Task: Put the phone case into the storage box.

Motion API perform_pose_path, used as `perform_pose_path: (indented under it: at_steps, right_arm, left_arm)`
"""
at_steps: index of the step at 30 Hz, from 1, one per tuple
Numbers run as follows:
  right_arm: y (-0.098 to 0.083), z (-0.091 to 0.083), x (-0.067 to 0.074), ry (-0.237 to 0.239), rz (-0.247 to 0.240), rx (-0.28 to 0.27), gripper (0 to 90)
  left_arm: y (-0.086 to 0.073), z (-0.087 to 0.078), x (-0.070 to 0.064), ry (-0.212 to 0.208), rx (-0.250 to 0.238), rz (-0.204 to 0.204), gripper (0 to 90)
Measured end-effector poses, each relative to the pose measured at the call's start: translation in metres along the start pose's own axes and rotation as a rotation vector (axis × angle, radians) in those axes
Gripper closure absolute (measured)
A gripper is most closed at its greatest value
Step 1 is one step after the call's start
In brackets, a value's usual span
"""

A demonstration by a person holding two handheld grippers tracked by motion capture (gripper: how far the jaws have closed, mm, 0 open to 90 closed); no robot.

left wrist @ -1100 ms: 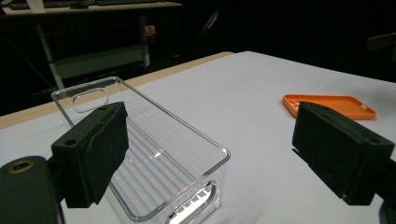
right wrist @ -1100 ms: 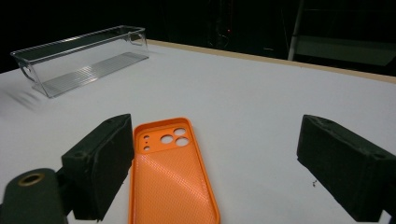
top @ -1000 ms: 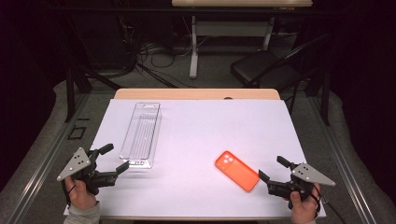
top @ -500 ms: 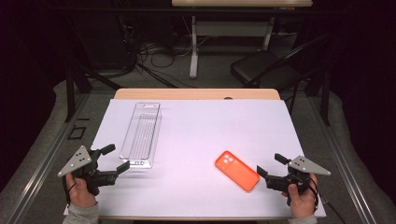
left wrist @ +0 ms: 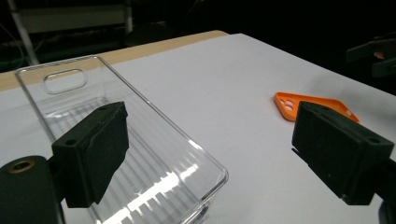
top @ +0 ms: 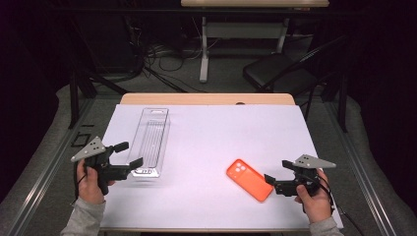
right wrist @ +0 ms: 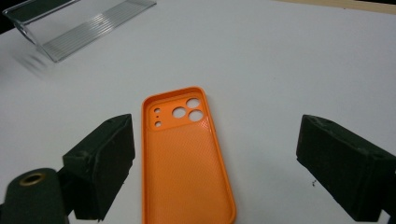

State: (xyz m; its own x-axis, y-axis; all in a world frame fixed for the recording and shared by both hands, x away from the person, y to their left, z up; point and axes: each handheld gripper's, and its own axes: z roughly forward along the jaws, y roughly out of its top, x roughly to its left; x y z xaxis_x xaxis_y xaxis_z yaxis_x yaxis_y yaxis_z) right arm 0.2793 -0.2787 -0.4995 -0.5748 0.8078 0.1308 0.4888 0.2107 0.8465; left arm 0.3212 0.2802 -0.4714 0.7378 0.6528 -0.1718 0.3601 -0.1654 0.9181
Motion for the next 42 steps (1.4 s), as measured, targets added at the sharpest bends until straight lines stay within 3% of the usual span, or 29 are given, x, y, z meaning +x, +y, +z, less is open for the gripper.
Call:
perform_pose_path:
  at_steps: [3,10,13,20,22,25,36,39,40,41,42]
  right_arm:
    - [0.009,0.004,0.002,0.022,-0.037,0.047,10.5]
    - [0.020,0.016,-0.002,0.034,-0.007,0.115,13.6]
    - [0.029,0.024,-0.001,0.061,0.011,0.174,13.6]
    - [0.043,0.035,0.003,0.055,-0.025,0.248,13.2]
    - [0.049,0.040,0.003,0.041,-0.047,0.267,13.2]
    - [0.055,0.046,0.004,0.024,-0.060,0.293,13.1]
    - [0.071,0.058,0.002,0.021,-0.084,0.331,14.4]
    - [0.071,0.067,0.001,0.034,-0.088,0.367,16.8]
    - [0.071,0.067,0.001,0.034,-0.088,0.367,16.8]
    - [0.070,0.072,0.002,0.035,-0.092,0.402,18.6]
    - [0.070,0.072,0.002,0.035,-0.092,0.402,18.6]
  left_arm:
    - [0.007,0.010,0.006,-0.009,0.025,-0.033,11.3]
    - [0.019,0.023,0.015,-0.009,0.046,-0.067,11.3]
    - [0.029,0.028,0.020,-0.022,0.054,-0.086,11.3]
    - [0.046,0.040,0.026,-0.028,0.078,-0.091,6.5]
    - [0.053,0.050,0.027,-0.041,0.089,-0.103,3.4]
    - [0.062,0.061,0.027,-0.041,0.111,-0.086,1.0]
    - [0.077,0.082,0.029,-0.015,0.151,-0.070,2.8]
    - [0.081,0.085,0.033,-0.021,0.172,-0.097,4.2]
    - [0.083,0.085,0.035,-0.013,0.179,-0.095,4.2]
    - [0.085,0.084,0.035,0.018,0.156,-0.107,7.3]
    - [0.085,0.084,0.035,0.018,0.156,-0.107,8.2]
